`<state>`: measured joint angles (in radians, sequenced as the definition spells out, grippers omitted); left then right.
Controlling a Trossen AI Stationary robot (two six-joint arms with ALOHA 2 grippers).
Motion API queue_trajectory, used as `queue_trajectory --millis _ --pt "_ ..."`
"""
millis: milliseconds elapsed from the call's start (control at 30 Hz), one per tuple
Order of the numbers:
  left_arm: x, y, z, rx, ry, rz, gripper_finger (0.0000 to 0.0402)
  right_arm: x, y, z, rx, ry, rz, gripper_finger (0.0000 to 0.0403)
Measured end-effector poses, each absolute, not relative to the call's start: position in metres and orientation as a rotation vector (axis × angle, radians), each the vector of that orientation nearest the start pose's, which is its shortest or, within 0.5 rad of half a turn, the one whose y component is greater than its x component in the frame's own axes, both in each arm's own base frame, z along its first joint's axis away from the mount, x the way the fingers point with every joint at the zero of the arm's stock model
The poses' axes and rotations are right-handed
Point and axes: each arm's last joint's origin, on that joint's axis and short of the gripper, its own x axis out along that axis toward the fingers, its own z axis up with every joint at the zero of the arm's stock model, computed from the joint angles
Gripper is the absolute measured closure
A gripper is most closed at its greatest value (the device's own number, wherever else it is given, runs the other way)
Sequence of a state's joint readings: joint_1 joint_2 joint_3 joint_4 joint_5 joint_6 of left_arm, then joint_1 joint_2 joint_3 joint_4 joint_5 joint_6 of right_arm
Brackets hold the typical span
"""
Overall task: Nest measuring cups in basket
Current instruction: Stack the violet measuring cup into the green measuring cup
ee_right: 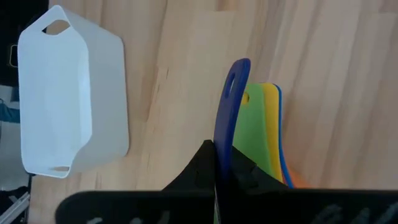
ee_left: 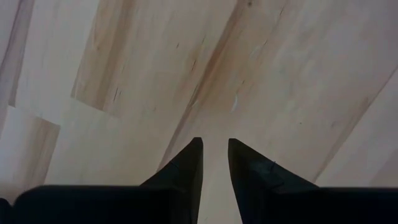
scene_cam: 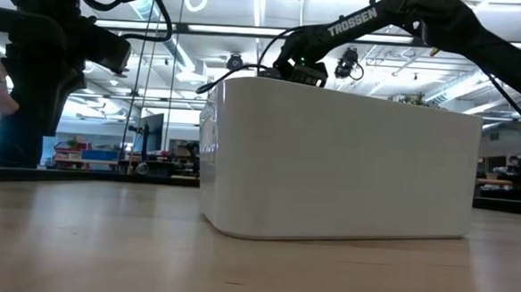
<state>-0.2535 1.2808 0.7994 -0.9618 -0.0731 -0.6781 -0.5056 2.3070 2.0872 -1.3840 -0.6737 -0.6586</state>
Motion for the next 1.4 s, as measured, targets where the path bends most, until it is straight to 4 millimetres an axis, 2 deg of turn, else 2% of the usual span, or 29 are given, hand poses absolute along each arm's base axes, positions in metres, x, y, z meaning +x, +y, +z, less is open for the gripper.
queue_trajectory --millis 1033,1300,1400 --pt "0.196 -0.049 0.200 -0.345 1.394 0.354 0.0317 0.397 -0.199 0.215 0.368 1.167 0.571 0.0398" --pt "0.196 -0.049 0.200 -0.345 1.394 0.354 0.0317 0.393 -0.198 0.195 0.389 1.223 0.548 0.0398" --pt "0.196 -0.049 0.200 -0.345 1.394 0.354 0.0317 0.393 -0.198 0.194 0.375 1.230 0.539 0.0398"
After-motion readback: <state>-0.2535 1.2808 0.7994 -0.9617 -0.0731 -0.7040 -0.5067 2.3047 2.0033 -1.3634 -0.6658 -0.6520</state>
